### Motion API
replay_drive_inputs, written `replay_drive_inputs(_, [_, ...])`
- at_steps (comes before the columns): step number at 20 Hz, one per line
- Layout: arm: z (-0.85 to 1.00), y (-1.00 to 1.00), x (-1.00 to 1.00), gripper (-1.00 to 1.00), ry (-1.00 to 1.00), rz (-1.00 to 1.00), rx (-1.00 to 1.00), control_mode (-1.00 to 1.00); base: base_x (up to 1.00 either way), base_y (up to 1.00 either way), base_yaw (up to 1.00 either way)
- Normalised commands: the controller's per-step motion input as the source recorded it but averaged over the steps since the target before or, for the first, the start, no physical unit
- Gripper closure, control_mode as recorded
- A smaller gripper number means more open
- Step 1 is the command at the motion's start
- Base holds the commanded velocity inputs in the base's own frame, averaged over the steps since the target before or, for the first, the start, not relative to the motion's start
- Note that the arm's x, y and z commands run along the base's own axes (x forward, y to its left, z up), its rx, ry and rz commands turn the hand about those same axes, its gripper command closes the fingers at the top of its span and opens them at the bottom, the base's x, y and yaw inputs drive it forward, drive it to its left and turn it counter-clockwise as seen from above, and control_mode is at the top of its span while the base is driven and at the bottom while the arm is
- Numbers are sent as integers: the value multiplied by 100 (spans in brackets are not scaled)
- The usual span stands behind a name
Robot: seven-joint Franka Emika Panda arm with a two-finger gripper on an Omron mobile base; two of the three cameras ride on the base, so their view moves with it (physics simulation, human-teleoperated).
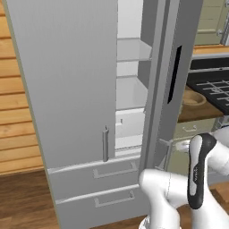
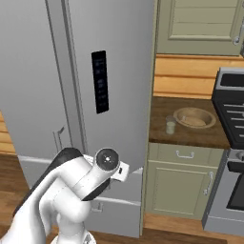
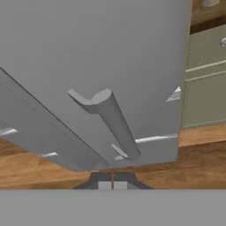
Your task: Grab a lemon wedge from the fridge and one ice cube from the ice bowl, and put them in the glass of lemonade.
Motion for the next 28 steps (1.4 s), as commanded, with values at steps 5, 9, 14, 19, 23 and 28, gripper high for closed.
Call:
replay_drive_inputs(5, [100, 29, -79, 100, -19, 1, -2, -100, 0, 0, 0])
replay_drive_inputs(9, [100, 43, -49, 100, -5, 0, -10, -100, 0, 0, 0])
replay_drive_inputs(14, [92, 90, -14, 100, -1, 0, -25, -100, 0, 0, 0])
replay_drive_inputs(19, [43, 100, 0, 100, 1, -3, -34, -100, 0, 0, 0])
replay_drive_inputs(23, [1, 88, 25, 100, 18, -13, -33, -100, 0, 0, 0])
replay_drive_inputs(28, [1, 70, 41, -100, 22, -16, -27, -100, 0, 0, 0])
